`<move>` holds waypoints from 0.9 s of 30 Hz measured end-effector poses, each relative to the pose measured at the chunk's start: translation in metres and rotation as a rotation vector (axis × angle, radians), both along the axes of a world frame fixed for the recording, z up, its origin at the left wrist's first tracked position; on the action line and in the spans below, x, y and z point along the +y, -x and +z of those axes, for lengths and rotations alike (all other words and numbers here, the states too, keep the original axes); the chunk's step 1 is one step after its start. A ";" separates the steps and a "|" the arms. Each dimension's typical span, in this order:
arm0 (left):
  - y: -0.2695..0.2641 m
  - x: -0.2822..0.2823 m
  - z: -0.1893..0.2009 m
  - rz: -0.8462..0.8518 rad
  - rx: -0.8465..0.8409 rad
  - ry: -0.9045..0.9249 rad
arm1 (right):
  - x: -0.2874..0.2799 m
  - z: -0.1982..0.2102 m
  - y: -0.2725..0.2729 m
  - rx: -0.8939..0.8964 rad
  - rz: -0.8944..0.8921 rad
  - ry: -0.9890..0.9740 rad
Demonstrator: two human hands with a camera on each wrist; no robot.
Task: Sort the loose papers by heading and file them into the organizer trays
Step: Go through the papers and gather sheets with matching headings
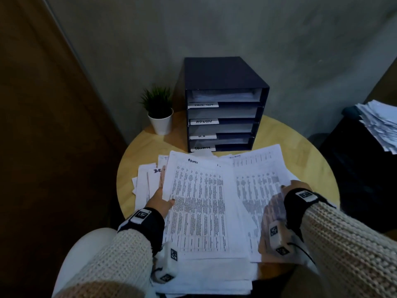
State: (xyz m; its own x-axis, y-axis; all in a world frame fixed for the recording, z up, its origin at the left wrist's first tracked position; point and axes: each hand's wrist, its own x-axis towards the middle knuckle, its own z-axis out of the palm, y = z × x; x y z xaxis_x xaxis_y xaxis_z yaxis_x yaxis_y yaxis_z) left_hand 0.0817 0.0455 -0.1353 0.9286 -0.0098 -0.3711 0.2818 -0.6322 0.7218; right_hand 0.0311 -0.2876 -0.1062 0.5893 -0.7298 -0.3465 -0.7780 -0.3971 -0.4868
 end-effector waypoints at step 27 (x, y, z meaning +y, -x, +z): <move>0.018 0.009 0.019 0.098 -0.087 0.060 | -0.049 0.110 -0.001 -0.581 -0.121 -0.057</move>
State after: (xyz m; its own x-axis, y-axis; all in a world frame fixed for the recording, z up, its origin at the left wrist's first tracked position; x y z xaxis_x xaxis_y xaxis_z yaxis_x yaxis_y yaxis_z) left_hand 0.0642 0.0549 -0.1167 0.9548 0.0631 -0.2906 0.2749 -0.5599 0.7816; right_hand 0.0319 -0.3368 0.0035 0.6075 -0.7936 -0.0326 -0.4161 -0.2830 -0.8642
